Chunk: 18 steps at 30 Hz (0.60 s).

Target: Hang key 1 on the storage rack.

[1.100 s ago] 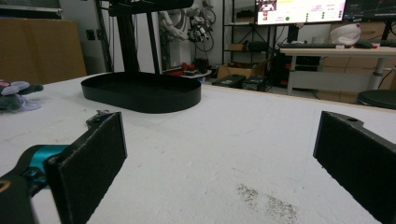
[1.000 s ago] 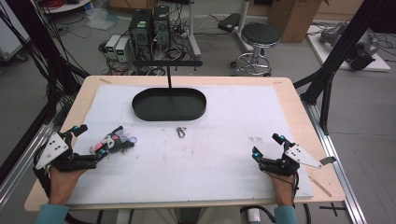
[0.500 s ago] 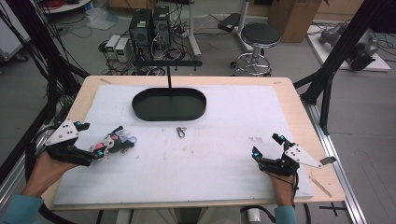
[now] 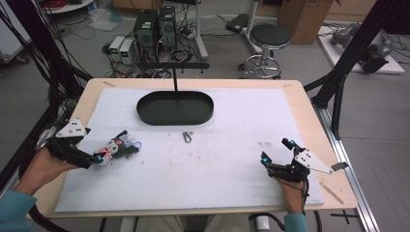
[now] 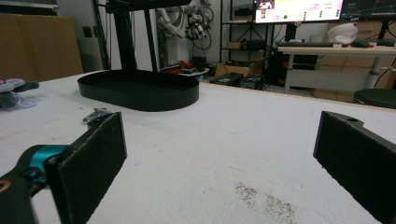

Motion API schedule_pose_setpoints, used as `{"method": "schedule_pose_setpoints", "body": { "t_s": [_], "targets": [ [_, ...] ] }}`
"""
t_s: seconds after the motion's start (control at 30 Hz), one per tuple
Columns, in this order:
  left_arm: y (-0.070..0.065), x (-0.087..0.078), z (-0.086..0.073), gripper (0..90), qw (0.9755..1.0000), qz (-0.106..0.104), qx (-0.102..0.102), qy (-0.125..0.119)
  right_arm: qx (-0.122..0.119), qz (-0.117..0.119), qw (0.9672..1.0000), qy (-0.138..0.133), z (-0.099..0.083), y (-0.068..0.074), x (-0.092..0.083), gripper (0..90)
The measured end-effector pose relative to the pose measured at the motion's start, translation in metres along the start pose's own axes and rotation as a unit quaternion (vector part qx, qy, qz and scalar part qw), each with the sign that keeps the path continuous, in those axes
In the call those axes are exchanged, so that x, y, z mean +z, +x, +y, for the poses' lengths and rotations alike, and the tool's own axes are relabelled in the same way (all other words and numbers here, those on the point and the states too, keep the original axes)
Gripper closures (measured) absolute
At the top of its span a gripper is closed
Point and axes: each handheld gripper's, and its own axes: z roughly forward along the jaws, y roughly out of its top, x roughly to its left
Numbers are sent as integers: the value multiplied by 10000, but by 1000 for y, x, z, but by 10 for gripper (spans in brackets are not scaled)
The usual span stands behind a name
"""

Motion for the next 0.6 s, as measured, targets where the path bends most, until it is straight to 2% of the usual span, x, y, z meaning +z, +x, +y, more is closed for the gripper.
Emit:
{"method": "schedule_pose_setpoints", "body": {
  "t_s": [0.03, 0.07, 0.1, 0.2, 0.23, 0.3, 0.43, 0.6],
  "targets": [
    [1, 3, 1, 25, 9999, -40, -24, 156, -1, -2, 10000, 6, 0, 0, 0, 18],
    [1, 3, 1, 32, 9999, -40, -24, 156, 4, -2, 10000, 7, 0, 0, 0, 19],
    [3, 7, 2, 33, 9993, -91, -29, 362, 2, 4, 10000, 3, 0, 0, 0, 19],
    [4, 12, 4, 33, 9977, -175, 1, 651, -5, -4, 10000, 8, 0, 0, 0, 18],
    [4, 12, 4, 33, 9977, -175, 1, 651, -14, -2, 10000, 7, 0, 0, 0, 18],
    [5, 15, 6, 33, 9961, -175, 15, 869, -21, -6, 10000, 4, 0, 0, 0, 19],
    [5, 18, 6, 33, 9949, -171, 36, 997, 2, 11, 10000, -9, 0, 0, 0, 19],
    [1, 26, 5, 33, 9914, -169, 114, 1290, 4, 16, 10000, 1, 0, 0, 0, 19]
  ]
}}
